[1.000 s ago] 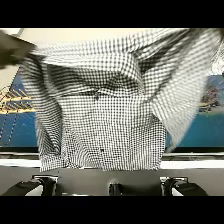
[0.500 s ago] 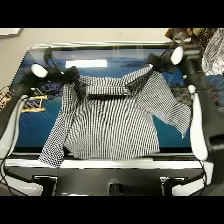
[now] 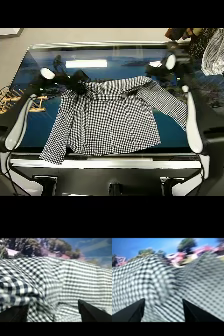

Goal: Fold the clothes and pants, and hang the long-sleeved shirts on hangers.

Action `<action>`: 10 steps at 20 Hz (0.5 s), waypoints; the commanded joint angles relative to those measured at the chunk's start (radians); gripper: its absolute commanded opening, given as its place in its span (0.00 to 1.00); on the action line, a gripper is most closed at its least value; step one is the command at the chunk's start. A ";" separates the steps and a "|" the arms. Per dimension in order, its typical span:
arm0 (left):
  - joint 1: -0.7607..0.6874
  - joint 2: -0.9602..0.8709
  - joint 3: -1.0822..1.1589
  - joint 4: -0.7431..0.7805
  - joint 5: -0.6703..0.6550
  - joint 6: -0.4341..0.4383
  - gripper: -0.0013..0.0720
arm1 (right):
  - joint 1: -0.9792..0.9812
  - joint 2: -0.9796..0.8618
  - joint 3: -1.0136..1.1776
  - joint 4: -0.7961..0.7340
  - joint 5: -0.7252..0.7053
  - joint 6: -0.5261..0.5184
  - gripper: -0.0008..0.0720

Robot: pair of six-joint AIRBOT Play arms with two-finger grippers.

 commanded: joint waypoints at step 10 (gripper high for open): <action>0.231 0.640 -0.639 0.029 -0.221 0.004 0.96 | -0.409 0.588 -0.766 0.325 0.283 -0.460 0.78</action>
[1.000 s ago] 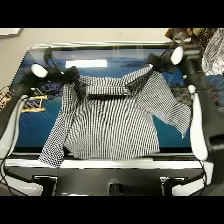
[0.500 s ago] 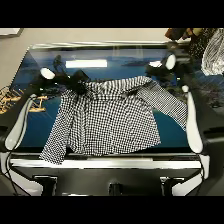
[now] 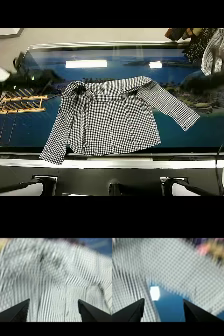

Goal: Fold the clothes and pants, and hang the long-sleeved shirts on hangers.

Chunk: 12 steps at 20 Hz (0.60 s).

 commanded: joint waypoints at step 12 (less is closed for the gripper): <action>0.019 0.480 -0.740 -0.029 -0.021 0.000 0.96 | -0.062 0.235 -0.906 0.300 -0.276 -0.197 0.78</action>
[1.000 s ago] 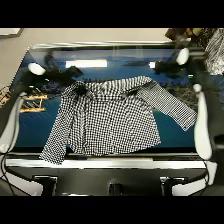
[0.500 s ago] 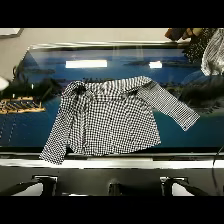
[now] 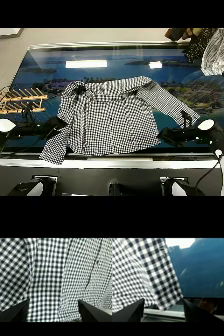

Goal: Fold the clothes and pants, and hang the long-sleeved shirts on hangers.

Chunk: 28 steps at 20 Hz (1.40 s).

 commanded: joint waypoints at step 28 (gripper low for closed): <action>-0.226 -0.118 -0.297 -0.302 0.280 0.080 0.26 | 0.000 -0.117 -0.049 0.266 0.013 -0.058 0.05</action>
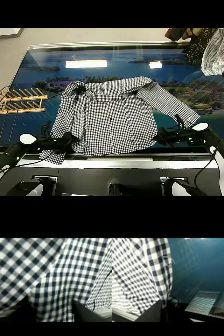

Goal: Fold the clothes and pants, and hang the long-sleeved shirts on hangers.

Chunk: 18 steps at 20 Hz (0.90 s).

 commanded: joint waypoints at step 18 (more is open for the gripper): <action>-0.043 -0.005 1.373 0.111 0.092 0.043 0.04 | 0.000 0.209 1.408 0.410 -0.098 0.011 0.05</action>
